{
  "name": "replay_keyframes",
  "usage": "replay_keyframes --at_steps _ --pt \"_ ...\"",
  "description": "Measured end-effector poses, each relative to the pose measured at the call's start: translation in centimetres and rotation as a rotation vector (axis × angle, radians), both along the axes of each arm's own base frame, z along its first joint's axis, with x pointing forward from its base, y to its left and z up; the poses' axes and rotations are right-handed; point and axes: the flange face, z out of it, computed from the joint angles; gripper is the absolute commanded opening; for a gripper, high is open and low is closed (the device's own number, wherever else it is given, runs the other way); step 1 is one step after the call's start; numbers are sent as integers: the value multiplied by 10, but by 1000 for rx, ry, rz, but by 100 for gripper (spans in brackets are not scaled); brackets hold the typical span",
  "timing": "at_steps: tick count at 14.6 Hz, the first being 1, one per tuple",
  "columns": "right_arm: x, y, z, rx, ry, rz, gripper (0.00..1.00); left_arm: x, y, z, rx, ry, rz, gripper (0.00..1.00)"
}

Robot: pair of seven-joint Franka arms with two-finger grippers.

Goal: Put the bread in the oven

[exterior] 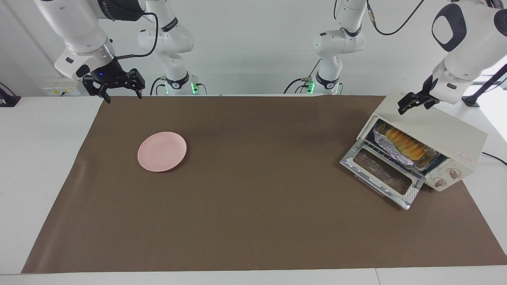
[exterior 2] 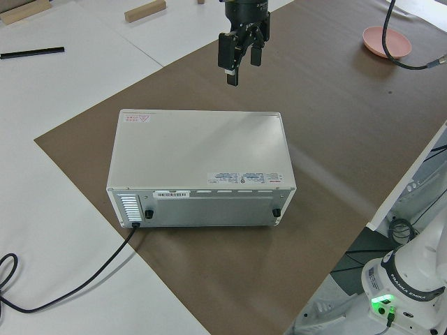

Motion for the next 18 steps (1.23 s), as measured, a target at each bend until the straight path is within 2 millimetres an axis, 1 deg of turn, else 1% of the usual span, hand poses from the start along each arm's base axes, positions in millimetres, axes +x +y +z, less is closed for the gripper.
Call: replay_keyframes --at_steps 3,7,12,14,18 --pt "0 0 0 0 0 0 100 -1 -10 -2 -4 10 -17 100" --pt "0 0 0 0 0 0 100 -5 -14 1 -8 18 -26 100" --pt "0 0 0 0 0 0 100 -22 -27 27 -10 -3 -46 100" --pt "0 0 0 0 0 0 100 -25 -25 31 -9 -11 -43 100" --pt "0 0 0 0 0 0 100 -24 -22 29 -9 -18 -38 100"
